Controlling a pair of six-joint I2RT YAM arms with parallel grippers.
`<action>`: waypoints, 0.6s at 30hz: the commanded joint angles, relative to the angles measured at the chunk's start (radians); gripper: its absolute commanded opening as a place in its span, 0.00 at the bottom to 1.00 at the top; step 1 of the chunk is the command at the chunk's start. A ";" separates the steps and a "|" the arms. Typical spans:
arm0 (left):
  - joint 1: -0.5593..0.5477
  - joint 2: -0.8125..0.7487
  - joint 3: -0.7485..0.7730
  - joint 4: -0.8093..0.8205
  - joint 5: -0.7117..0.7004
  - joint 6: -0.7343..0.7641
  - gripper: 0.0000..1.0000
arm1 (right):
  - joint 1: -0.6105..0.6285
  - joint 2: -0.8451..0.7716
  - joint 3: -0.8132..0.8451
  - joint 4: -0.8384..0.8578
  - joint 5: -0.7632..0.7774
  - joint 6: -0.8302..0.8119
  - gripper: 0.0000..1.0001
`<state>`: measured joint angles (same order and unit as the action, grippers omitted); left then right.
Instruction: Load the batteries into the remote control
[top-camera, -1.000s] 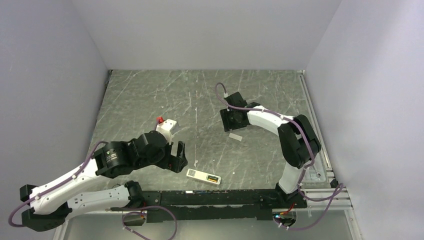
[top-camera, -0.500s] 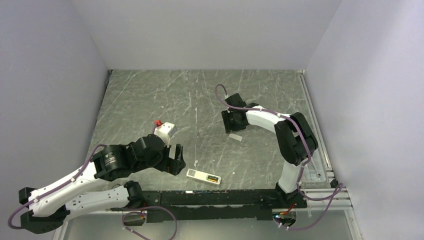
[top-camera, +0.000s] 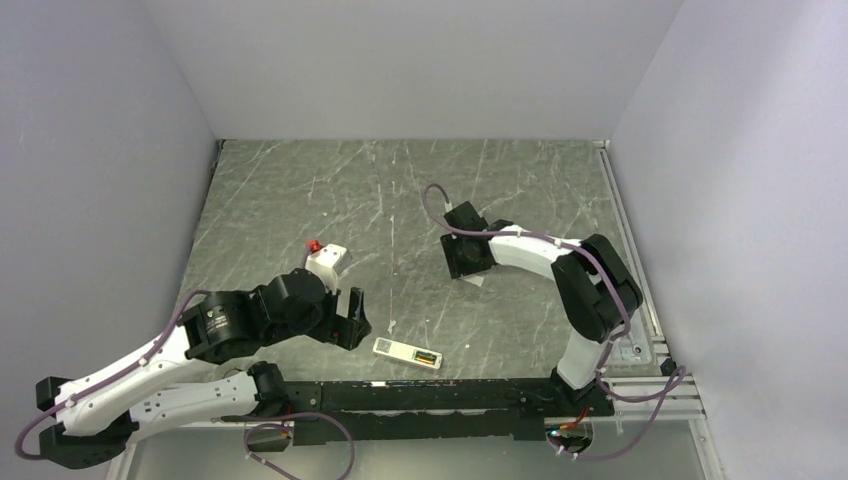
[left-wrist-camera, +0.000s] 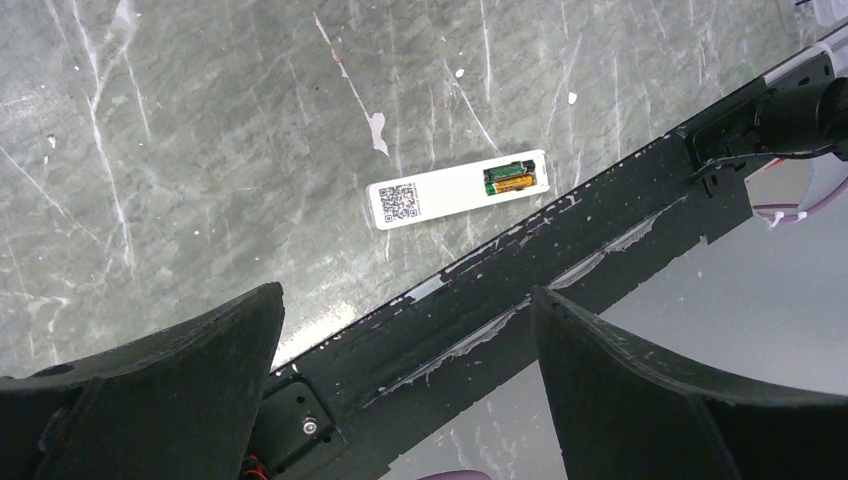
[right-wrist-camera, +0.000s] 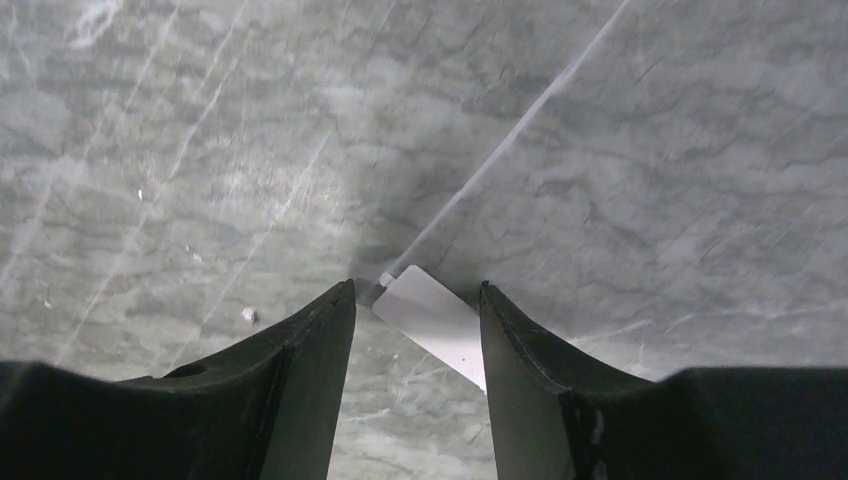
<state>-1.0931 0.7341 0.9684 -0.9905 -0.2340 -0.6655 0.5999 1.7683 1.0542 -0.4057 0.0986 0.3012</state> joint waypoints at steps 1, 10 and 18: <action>0.004 -0.016 -0.010 0.028 -0.023 0.005 1.00 | 0.036 -0.043 -0.067 -0.048 0.033 0.050 0.51; 0.004 -0.024 -0.011 0.024 -0.027 0.001 0.99 | 0.085 -0.132 -0.185 -0.042 0.025 0.107 0.50; 0.004 -0.030 -0.012 0.024 -0.032 -0.002 0.99 | 0.113 -0.175 -0.238 -0.042 0.060 0.142 0.46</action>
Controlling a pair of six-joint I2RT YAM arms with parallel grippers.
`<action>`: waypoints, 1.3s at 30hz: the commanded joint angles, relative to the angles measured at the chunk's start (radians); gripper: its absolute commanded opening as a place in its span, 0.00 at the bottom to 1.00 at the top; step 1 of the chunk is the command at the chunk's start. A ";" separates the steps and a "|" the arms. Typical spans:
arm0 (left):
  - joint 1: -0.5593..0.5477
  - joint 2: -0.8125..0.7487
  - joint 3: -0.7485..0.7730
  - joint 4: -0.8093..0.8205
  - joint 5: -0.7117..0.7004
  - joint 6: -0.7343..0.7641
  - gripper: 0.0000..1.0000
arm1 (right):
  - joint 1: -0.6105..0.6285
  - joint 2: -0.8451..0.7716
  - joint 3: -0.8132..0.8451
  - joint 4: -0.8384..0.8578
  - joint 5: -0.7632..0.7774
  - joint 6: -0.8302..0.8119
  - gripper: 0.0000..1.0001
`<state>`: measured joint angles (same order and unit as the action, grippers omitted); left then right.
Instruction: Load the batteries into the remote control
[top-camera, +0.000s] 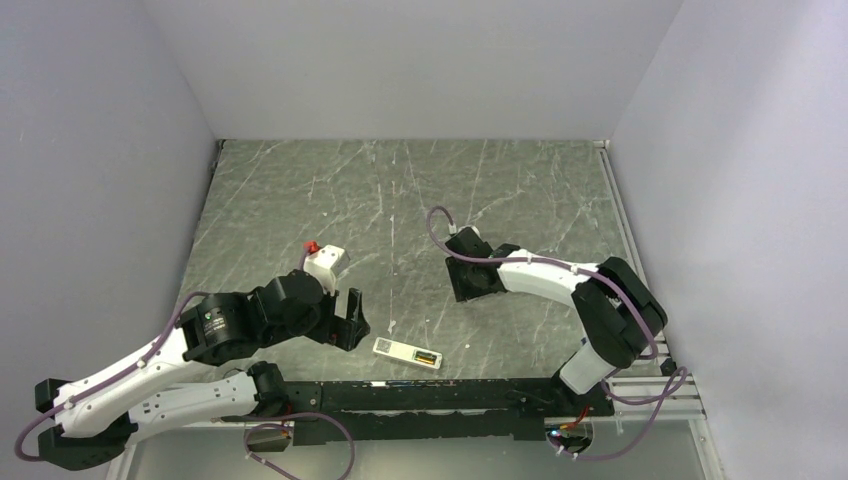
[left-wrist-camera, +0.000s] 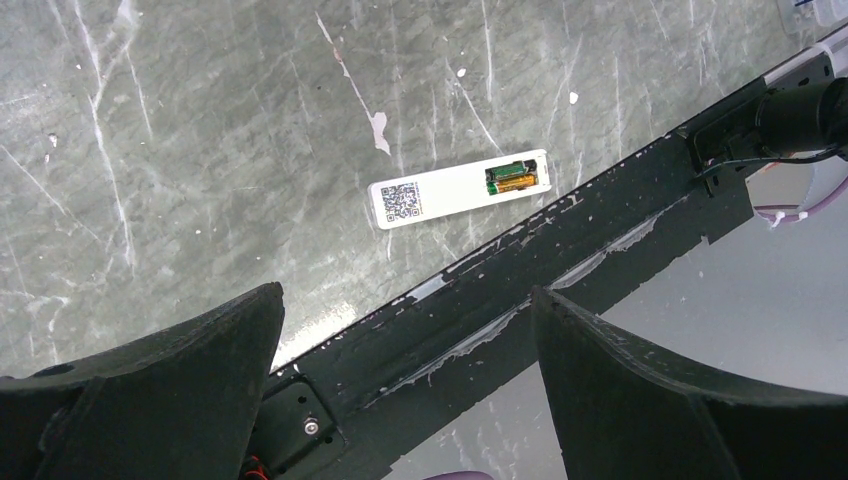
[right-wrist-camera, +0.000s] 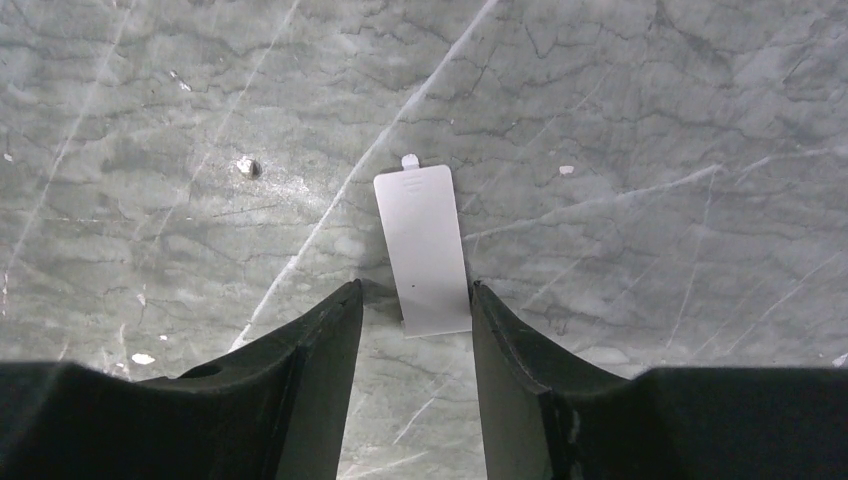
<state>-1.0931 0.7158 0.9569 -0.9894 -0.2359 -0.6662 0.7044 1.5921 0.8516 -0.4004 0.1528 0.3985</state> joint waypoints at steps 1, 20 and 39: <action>0.004 -0.013 -0.001 0.022 -0.030 -0.001 1.00 | 0.009 0.000 -0.035 -0.048 0.008 0.046 0.45; 0.004 -0.006 0.000 0.021 -0.035 -0.001 0.99 | 0.101 -0.063 -0.092 -0.103 0.040 0.106 0.29; 0.004 -0.020 -0.001 0.021 -0.034 -0.003 0.99 | 0.341 -0.343 -0.268 -0.193 -0.062 0.363 0.29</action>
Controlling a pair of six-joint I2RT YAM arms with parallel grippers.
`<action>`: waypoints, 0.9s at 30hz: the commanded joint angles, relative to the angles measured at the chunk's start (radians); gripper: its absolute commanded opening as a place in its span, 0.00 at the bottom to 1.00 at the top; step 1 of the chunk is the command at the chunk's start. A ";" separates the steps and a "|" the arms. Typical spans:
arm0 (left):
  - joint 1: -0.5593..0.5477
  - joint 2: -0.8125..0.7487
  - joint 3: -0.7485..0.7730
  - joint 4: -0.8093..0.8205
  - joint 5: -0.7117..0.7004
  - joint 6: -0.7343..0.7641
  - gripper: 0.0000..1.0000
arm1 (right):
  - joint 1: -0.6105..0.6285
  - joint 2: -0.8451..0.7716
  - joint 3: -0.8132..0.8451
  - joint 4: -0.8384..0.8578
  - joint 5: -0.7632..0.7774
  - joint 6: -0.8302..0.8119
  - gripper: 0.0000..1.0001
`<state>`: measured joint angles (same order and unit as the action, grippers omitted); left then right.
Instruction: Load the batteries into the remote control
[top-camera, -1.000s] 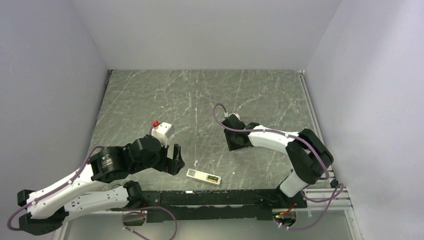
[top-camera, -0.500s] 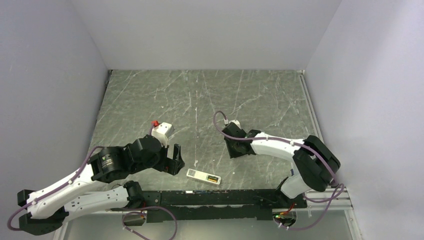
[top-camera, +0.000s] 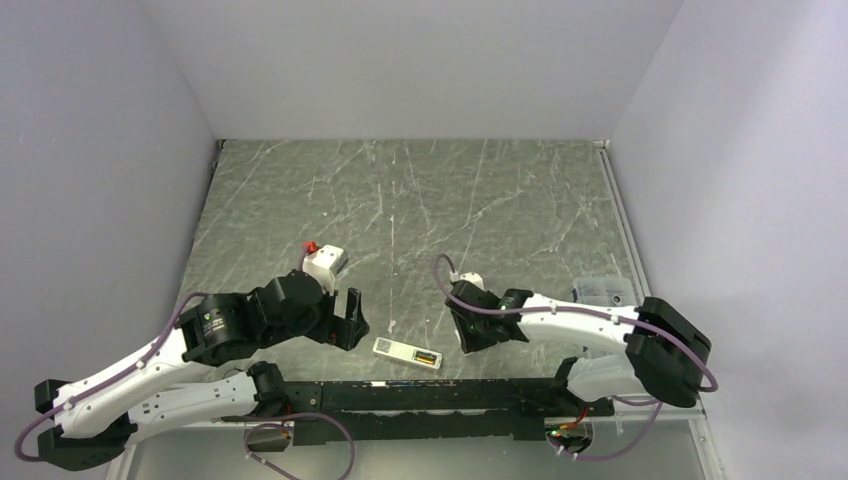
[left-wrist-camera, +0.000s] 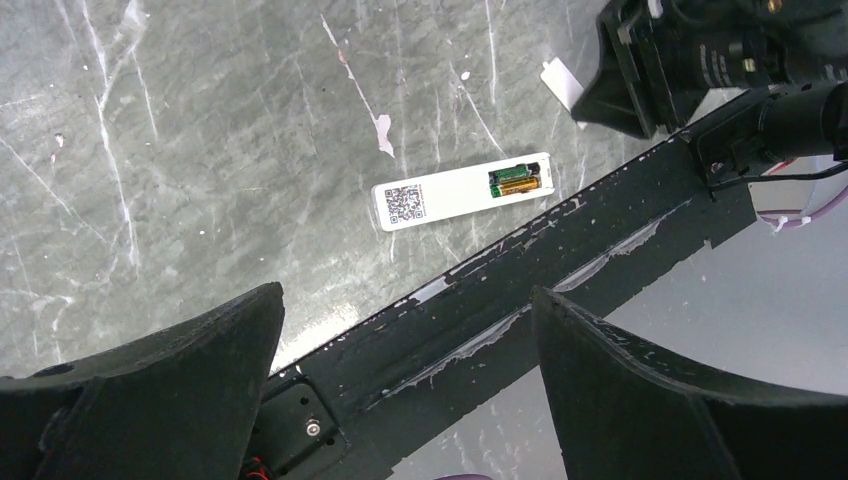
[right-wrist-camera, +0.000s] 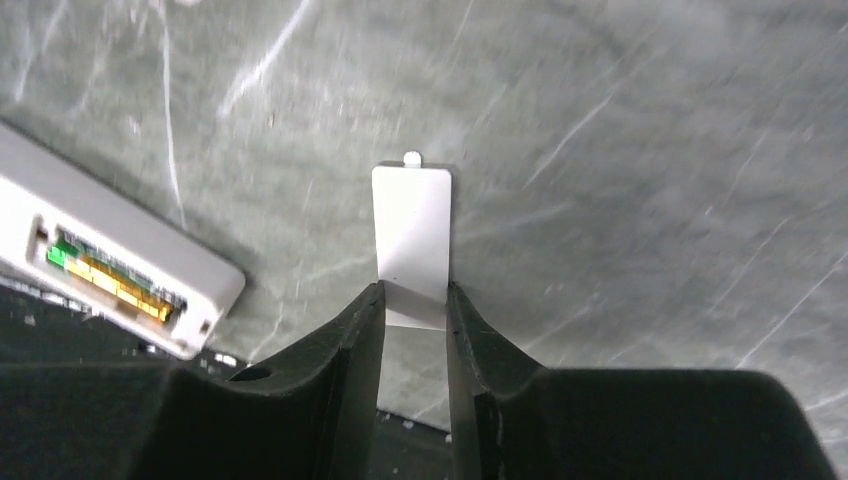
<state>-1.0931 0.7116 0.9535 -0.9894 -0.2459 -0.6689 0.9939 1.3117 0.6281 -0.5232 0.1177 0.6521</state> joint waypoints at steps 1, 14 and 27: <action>0.004 -0.018 0.002 0.022 -0.025 -0.001 0.99 | 0.070 -0.082 -0.054 -0.077 -0.026 0.132 0.29; 0.003 -0.016 0.000 0.023 -0.021 -0.001 0.99 | 0.261 -0.175 -0.056 -0.159 0.045 0.328 0.38; 0.002 -0.018 -0.001 0.026 -0.013 0.003 0.99 | 0.255 -0.160 0.013 -0.175 0.229 0.402 0.54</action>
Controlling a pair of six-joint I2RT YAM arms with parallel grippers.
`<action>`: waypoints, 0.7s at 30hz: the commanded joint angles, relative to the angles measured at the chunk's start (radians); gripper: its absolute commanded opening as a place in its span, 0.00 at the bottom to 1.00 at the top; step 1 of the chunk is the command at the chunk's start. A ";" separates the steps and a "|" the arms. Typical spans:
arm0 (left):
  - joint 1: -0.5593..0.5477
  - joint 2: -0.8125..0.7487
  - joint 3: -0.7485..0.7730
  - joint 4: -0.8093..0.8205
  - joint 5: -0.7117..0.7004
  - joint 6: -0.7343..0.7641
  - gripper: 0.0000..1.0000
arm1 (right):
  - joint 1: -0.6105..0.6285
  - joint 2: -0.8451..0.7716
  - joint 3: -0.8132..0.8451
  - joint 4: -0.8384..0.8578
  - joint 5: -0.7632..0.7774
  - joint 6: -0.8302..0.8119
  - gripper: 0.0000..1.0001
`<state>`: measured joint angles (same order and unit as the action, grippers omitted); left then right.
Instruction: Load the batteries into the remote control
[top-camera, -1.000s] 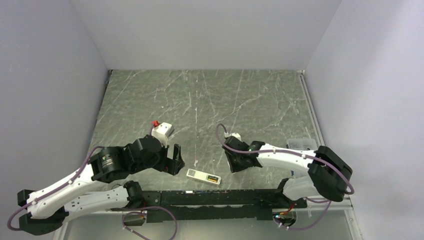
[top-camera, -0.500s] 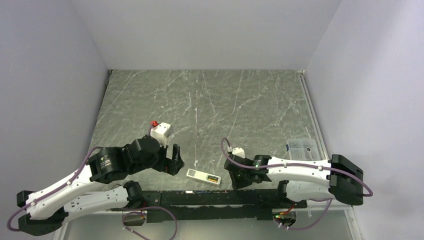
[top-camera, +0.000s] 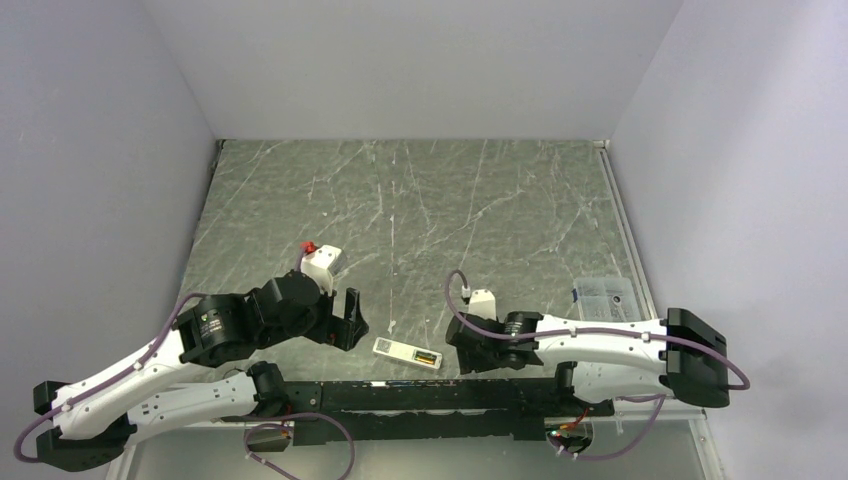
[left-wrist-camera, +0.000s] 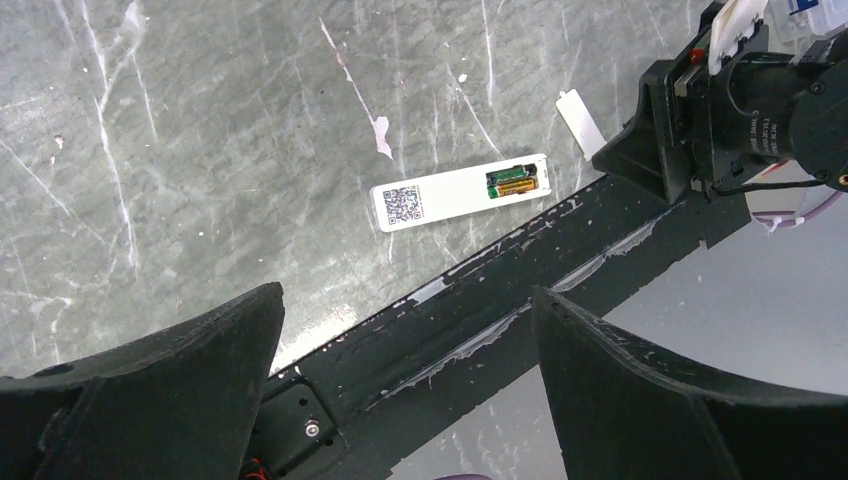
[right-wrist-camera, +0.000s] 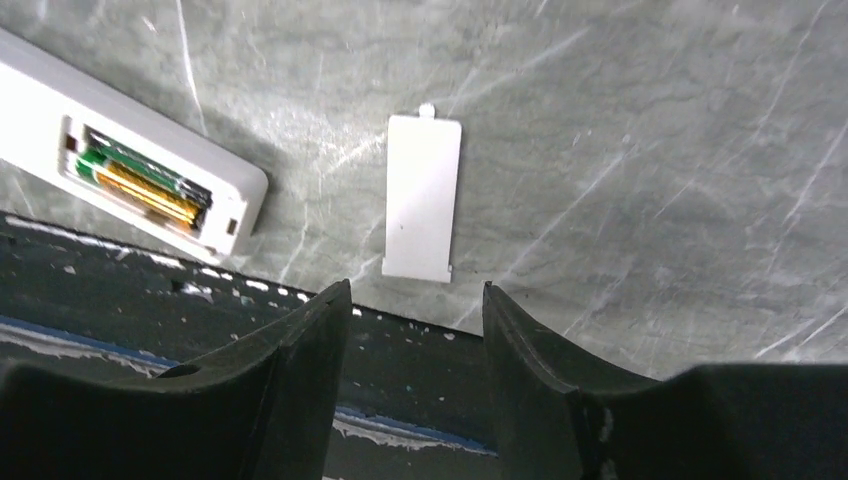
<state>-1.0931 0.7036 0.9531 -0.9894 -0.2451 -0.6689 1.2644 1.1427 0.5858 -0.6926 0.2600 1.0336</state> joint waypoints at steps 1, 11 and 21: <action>0.002 -0.010 -0.001 0.026 -0.014 0.003 0.99 | -0.025 0.023 0.061 0.003 0.090 0.008 0.53; 0.002 -0.021 -0.002 0.026 -0.013 0.002 0.99 | -0.125 0.153 0.100 0.094 0.069 -0.095 0.51; 0.001 -0.013 -0.001 0.026 -0.011 0.006 0.99 | -0.219 0.194 0.125 0.167 0.047 -0.172 0.50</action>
<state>-1.0931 0.6899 0.9520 -0.9886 -0.2447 -0.6685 1.0775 1.3270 0.6724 -0.5846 0.3054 0.9077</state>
